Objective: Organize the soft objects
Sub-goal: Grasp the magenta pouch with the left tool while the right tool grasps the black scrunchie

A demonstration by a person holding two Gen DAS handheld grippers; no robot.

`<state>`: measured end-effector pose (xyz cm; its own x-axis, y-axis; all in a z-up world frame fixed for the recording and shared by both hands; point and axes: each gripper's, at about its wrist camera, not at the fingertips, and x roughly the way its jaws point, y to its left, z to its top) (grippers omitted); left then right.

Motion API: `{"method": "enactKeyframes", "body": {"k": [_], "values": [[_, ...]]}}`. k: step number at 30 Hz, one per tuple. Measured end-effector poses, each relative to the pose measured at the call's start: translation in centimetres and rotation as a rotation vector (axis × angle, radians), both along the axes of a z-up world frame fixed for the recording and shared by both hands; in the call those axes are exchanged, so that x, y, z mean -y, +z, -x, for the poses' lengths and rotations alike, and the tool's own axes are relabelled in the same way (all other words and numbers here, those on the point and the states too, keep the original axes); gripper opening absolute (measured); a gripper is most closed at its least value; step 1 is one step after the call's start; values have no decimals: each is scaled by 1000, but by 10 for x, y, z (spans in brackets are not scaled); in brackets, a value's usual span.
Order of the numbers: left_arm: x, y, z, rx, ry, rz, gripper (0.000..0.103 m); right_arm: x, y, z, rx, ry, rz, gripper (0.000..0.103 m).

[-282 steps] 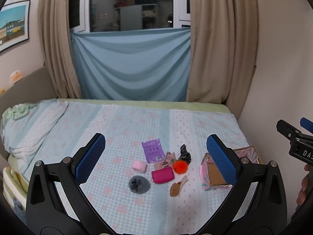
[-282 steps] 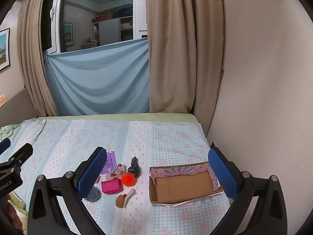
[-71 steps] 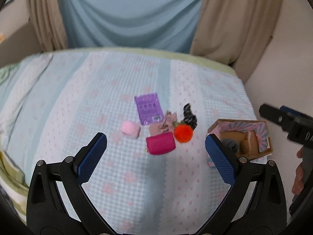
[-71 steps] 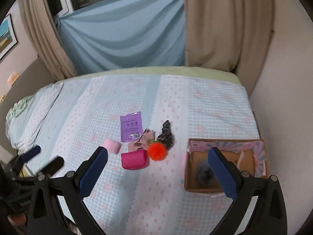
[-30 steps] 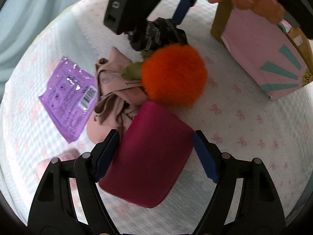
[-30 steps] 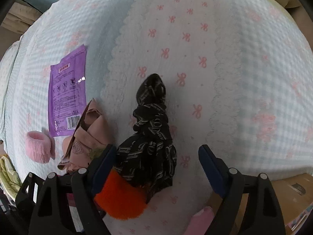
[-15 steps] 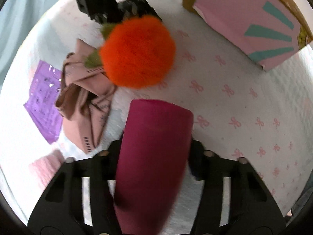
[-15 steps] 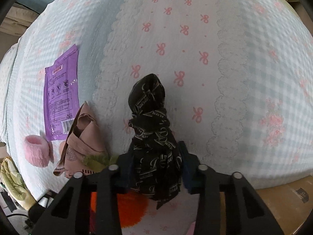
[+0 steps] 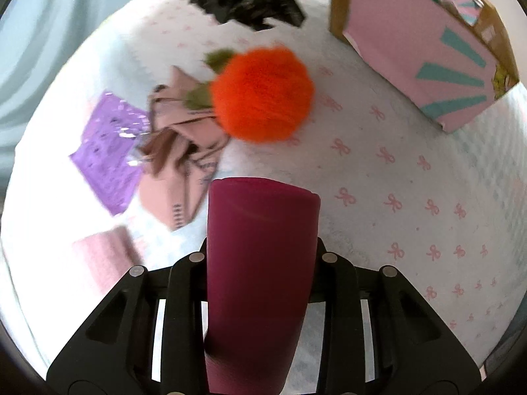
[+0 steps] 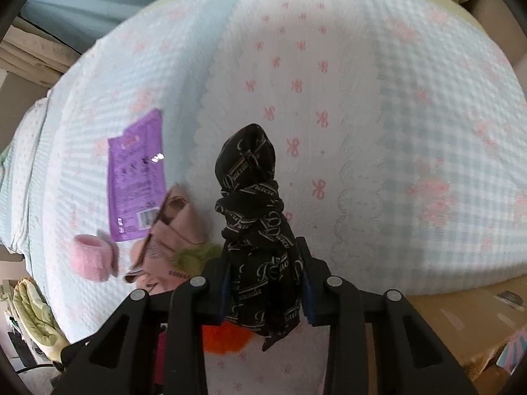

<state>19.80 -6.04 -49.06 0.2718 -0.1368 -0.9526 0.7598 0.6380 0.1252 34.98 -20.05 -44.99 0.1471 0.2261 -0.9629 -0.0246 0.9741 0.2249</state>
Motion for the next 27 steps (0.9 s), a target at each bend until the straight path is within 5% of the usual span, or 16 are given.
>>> {"method": "enactKeyframes", "body": {"k": [10, 19, 27], "values": [[-33, 71, 6, 76, 72, 13, 28, 2, 104, 43, 134, -40, -42, 31], [-23, 190, 17, 199, 115, 70, 28, 22, 218, 128, 270, -128, -86, 31], [3, 286, 43, 258, 194, 169, 28, 76, 286, 203, 374, -203, -83, 31]]}}
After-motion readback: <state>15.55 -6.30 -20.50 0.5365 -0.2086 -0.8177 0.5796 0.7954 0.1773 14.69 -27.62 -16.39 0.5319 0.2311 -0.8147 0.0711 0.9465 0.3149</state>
